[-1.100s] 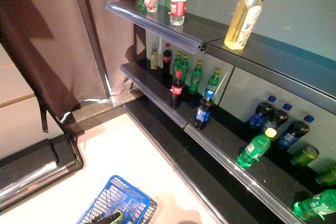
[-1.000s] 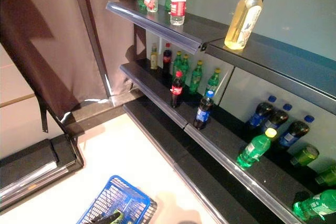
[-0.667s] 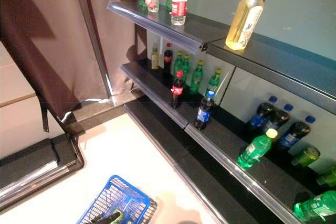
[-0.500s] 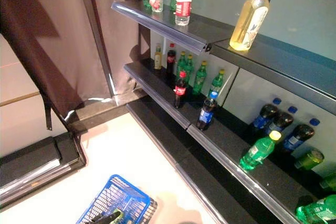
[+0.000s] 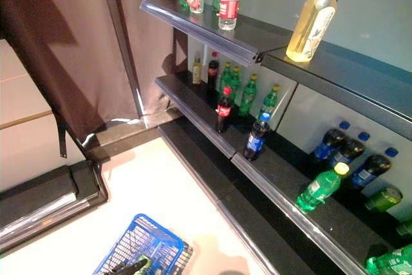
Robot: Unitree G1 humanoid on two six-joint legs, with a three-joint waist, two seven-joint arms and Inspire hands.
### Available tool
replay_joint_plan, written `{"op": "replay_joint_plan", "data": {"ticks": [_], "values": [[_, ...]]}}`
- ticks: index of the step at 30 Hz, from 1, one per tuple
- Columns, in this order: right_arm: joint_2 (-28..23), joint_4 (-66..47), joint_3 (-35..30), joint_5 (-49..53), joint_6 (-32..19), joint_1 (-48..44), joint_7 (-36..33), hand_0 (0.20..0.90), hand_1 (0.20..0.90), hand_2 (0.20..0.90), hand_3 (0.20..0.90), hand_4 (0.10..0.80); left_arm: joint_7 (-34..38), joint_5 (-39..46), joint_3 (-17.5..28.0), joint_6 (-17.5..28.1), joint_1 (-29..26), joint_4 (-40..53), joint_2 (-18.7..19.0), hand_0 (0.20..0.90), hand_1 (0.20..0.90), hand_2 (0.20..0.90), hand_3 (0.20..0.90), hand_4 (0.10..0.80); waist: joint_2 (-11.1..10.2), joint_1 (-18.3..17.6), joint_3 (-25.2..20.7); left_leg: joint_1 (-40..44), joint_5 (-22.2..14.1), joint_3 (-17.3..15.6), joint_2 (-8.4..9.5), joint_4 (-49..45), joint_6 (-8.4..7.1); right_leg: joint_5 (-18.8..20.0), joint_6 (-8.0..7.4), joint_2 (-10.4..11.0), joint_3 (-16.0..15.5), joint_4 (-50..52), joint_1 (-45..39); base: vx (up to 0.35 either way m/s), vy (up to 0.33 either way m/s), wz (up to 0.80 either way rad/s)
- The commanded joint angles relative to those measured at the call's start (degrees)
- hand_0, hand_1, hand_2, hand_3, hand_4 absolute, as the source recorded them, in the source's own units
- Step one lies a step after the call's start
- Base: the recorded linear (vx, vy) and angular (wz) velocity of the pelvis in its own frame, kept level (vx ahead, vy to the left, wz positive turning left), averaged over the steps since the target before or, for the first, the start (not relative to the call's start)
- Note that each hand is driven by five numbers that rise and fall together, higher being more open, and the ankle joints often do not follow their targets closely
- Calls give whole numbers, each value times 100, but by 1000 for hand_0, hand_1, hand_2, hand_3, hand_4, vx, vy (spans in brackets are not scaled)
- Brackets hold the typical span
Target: Pick up the drink and place into the basket.
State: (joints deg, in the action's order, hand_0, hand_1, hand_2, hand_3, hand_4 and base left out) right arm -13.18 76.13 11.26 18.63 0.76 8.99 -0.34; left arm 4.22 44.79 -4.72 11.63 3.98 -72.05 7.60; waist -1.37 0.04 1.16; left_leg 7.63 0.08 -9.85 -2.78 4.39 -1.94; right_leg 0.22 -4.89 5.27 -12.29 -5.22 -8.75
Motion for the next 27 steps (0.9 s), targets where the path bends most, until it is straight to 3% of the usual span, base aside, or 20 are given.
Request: {"op": "replay_joint_plan", "data": {"ticks": [1, 3, 5, 7, 12, 13, 16, 18, 20, 23, 24, 26, 27], "values": [[89, 228, 233, -219, 73, -512, 161, 900, 900, 900, 900, 800, 88, 117, 21, 524, -231, 6, 35, 300, 300, 300, 200, 100, -57, 341, 483, -648, -290, 193, 362, -1160, -157, 310, -67, 6, -60, 22, 291, -126, -37, 30], [-4, 134, 275, -128, 140, -615, 128, 900, 900, 900, 900, 800, 52, 288, 37, 609, -267, 0, -7, 300, 300, 300, 200, 100, -105, 431, 698, -1105, -345, 497, 532, -1834, -167, 378, -3, 86, -108, 60, 365, -116, 51, 54], [-69, 105, 283, -112, 193, -663, 97, 900, 900, 900, 900, 800, 19, 362, 72, 608, -239, -33, -18, 300, 300, 300, 200, 100, -93, 476, 777, -1231, -264, 699, 558, -1929, -172, 378, 29, 81, -72, 97, 395, 0, 162, 35], [-118, 201, 204, -106, 140, -676, 94, 900, 900, 900, 900, 800, -49, 265, 126, 620, -119, -82, -38, 300, 300, 300, 200, 100, -76, 492, 794, -1091, -222, 725, 404, -1507, -179, 347, 15, 93, -18, 136, 405, 129, 242, 10], [-39, 371, 116, 159, -104, -538, 109, 900, 900, 900, 900, 800, -31, -33, 126, 678, -30, -111, -76, 300, 300, 300, 200, 100, 12, 465, 744, -835, 517, 782, -459, -218, -439, 139, -74, 102, 133, 229, 375, 233, 286, 14], [-37, 369, 103, 192, -132, -534, 94, 900, 900, 900, 900, 800, 4, -112, 125, 687, -80, -99, -91, 300, 300, 300, 200, 100, 4, 457, 768, -877, 481, 787, -474, -281, -443, 103, -97, 171, 141, 306, 408, 200, 350, 25], [-32, 351, 85, 256, -181, -580, 19, 900, 900, 900, 900, 800, 64, -72, 50, 643, -217, -60, -105, 300, 300, 300, 200, 100, 17, 420, 821, -947, 357, 763, -380, -515, -405, 56, -197, 414, 155, 701, 603, 154, 354, 18], [-40, 323, 38, 79, -438, -595, -122, 900, 900, 900, 900, 800, 52, 15, -5, 663, -293, -4, -32, 300, 300, 300, 200, 100, 23, 373, 911, -1079, 122, 707, -198, -1051, -322, -76, -271, 650, 279, 1219, 694, 259, 461, 8], [15, 180, -5, 42, -557, -573, -329, 900, 900, 900, 900, 800, 117, -63, 25, 588, -300, 92, 91, 300, 300, 300, 200, 100, 77, 342, 886, -1064, -50, 523, -7, -1167, -30, -293, -338, 828, 279, 2015, 786, 361, 519, 5], [23, -12, -23, 153, -618, -553, -398, 900, 900, 900, 900, 800, 85, -153, 60, 531, -236, 148, 214, 300, 300, 300, 200, 100, 144, 291, 856, -895, -158, 291, 153, -1054, 170, 80, -377, 969, 194, 3060, 1293, 231, 356, -28], [-2, -99, -87, 420, -681, -580, -422, 900, 900, 900, 900, 800, 22, -146, 97, 463, -221, 183, 311, 300, 300, 300, 200, 100, 217, 181, 871, -700, -202, 97, 199, -887, 236, 46, -340, 771, 256, 3356, 1543, 242, 287, -43], [-23, -39, -181, 631, -755, -595, -385, 900, 900, 900, 900, 800, -25, -28, 9, 423, -260, 161, 404, 300, 300, 300, 200, 100, 201, 32, 825, -665, -189, 102, 296, -787, 214, -100, -250, 173, 315, 2833, 1488, 305, 190, -36], [-33, 27, -208, 675, -797, -604, -325, 900, 900, 900, 900, 800, 10, -68, -17, 413, -291, 146, 402, 300, 300, 300, 200, 100, 169, -30, 812, -600, -210, 57, 361, -738, 194, -107, -185, -3, 249, 2542, 1421, 303, 92, -14]]}}
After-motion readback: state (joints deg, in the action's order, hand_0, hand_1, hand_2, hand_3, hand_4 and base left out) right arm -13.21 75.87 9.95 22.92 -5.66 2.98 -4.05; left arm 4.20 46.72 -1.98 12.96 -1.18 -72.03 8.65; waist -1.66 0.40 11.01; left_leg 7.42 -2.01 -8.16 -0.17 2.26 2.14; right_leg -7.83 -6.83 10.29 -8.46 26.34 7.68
